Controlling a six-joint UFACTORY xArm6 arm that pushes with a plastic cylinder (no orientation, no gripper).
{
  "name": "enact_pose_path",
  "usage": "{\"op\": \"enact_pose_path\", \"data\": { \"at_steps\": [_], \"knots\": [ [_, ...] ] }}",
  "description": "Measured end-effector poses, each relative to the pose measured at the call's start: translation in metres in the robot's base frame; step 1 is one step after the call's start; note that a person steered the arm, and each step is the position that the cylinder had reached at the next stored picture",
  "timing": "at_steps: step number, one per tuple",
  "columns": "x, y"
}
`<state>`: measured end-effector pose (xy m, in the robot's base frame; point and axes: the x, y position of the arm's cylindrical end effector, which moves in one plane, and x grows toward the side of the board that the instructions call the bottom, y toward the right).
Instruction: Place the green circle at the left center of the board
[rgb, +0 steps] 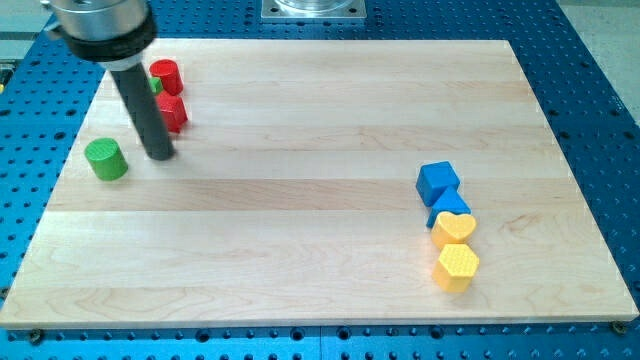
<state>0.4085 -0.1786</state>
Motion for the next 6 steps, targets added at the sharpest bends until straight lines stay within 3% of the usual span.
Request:
{"op": "enact_pose_path", "data": {
  "at_steps": [1,2,3,4,5,6],
  "knots": [
    [-0.046,0.001],
    [-0.016,0.026],
    [0.098,0.019],
    [0.09,-0.043],
    [0.052,-0.052],
    [0.102,-0.055]
  ]
}}
